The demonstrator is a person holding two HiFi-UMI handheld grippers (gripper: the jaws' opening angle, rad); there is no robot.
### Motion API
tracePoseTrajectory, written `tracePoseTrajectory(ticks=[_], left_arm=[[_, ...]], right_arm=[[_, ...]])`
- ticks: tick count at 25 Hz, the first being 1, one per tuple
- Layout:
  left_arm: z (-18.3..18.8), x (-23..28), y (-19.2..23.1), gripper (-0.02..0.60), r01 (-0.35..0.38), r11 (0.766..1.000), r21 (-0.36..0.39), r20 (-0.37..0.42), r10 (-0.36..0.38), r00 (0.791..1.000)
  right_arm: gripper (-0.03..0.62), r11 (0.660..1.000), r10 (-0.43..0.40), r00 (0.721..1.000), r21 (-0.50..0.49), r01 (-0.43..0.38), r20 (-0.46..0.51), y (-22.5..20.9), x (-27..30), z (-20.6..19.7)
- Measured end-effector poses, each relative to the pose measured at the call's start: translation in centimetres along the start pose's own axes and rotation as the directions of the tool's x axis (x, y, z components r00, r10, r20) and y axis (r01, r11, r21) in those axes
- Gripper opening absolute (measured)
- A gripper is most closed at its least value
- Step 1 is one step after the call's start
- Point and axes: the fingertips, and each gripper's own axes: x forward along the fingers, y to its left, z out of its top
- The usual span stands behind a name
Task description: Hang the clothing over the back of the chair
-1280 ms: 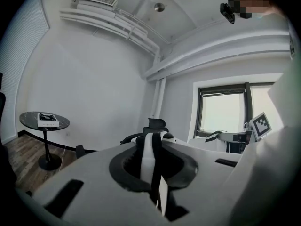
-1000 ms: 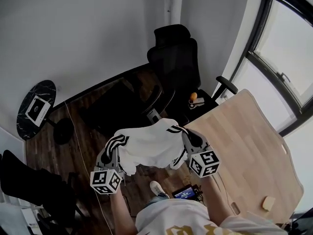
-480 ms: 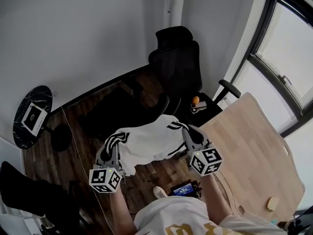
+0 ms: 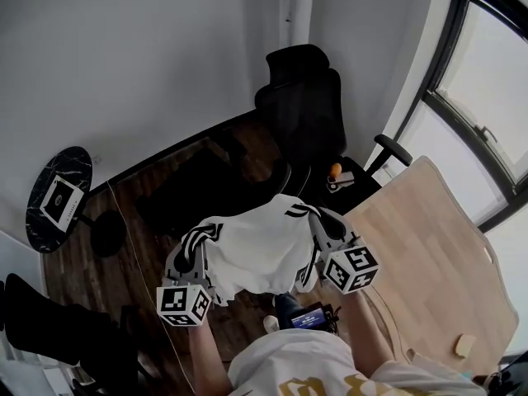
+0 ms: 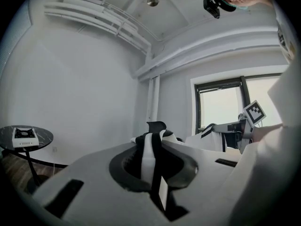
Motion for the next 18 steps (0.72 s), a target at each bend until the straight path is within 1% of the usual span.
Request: tracePoseTrajectory(ticks=[4,6,14,18], left_arm=[[-0.7,0.8,0.5,0.038,0.010,0.999,-0.031,-0.032,-0.011,0.999],[-0.7,0.6,0.8,0.038,0.009,0.999,-0.032,-0.037,-0.010,0.999],[1.7,0.8,1.3,0.038,0.024,1.000,-0.012,-0.002,-0.024,1.000],[2.9,1.6,1.8,0.038,0.038,0.999,0.015,0.013,-0.039,0.999]], right_arm=[[0.028,1.000,-0.001,1.000,-0.002,0.001,-0.006,-0.1,0.7,-0.2],[0.028,1.000,-0.004,1.000,-0.001,0.004,-0.008,-0.2,0.8,-0.1],[0.028,1.000,-0.003,0.999,-0.008,0.003,0.053,0.0,1.6,2.8],[0.028,1.000,-0.002,0.997,0.001,0.002,0.076,-0.3,2.5,4.2]])
